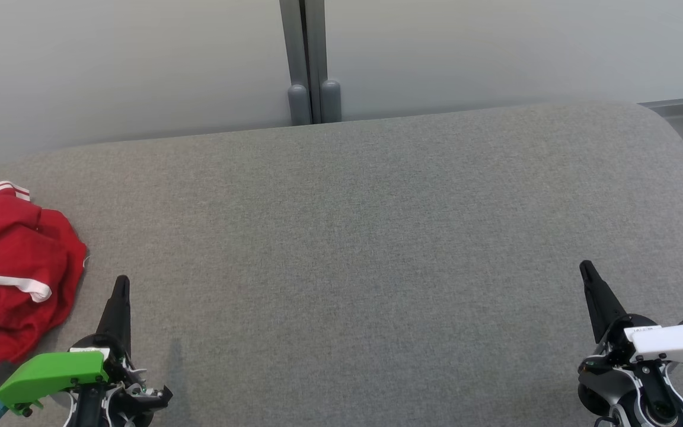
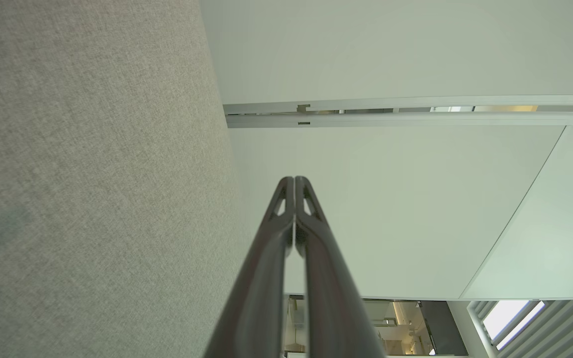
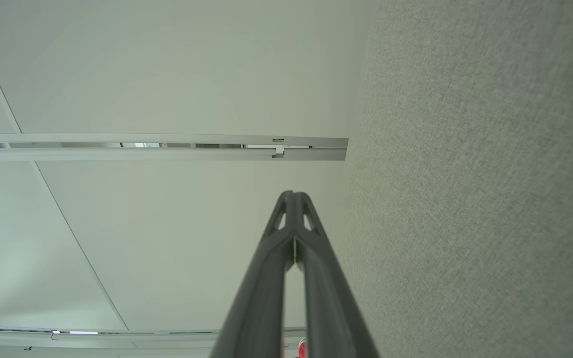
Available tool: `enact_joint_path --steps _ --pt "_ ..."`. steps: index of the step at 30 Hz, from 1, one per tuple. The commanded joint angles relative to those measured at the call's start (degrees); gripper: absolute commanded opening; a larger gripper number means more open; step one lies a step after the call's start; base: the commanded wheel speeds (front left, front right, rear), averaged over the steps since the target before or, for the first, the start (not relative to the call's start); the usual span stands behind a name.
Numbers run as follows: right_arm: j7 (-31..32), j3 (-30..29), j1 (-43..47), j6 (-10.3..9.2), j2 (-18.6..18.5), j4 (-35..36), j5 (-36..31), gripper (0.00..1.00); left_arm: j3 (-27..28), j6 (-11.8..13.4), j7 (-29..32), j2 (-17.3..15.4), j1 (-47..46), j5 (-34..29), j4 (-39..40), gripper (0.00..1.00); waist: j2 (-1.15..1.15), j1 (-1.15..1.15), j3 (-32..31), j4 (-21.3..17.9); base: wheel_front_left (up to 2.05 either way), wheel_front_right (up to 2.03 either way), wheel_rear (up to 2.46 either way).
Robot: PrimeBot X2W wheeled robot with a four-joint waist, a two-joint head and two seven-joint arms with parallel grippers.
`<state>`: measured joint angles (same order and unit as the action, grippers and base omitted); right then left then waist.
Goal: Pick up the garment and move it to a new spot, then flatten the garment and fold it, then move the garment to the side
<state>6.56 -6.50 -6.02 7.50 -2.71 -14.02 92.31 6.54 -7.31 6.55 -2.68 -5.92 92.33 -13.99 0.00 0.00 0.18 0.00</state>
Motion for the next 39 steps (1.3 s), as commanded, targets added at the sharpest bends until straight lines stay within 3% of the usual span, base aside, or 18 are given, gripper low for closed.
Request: enact_joint_path --steps 1,20,21,28,39 --pt "0.1 -0.1 -0.3 -0.02 -0.3 0.2 0.2 0.0 0.1 -0.3 0.2 -0.4 -0.6 0.2 0.1 0.0 0.0 0.0 0.0 0.0 0.0 0.0 0.0" --pt "0.1 0.0 -0.3 -0.02 -0.3 0.2 0.2 0.0 0.1 -0.3 0.2 -0.4 -0.6 0.2 0.1 0.0 0.0 0.0 0.0 0.0 0.0 0.0 0.0" --pt "0.0 0.0 0.0 0.0 0.0 0.0 0.0 1.0 0.0 0.0 0.0 0.0 0.0 0.0 0.0 1.0 0.0 0.0 0.0 0.0 0.0 0.0 0.0" --pt "-1.0 0.5 0.5 -0.01 -0.4 -0.8 -1.5 1.0 -0.9 0.1 -1.3 0.0 0.3 -1.9 -2.2 1.0 0.0 0.0 0.1 0.0 0.0 0.0 0.0" --pt "-4.3 1.2 -0.7 -0.01 -2.2 -1.1 -14.3 1.0 -2.8 1.1 -4.3 -0.4 -0.9 -16.3 -2.9 1.0 0.0 0.0 0.2 0.2 0.0 0.0 0.0"
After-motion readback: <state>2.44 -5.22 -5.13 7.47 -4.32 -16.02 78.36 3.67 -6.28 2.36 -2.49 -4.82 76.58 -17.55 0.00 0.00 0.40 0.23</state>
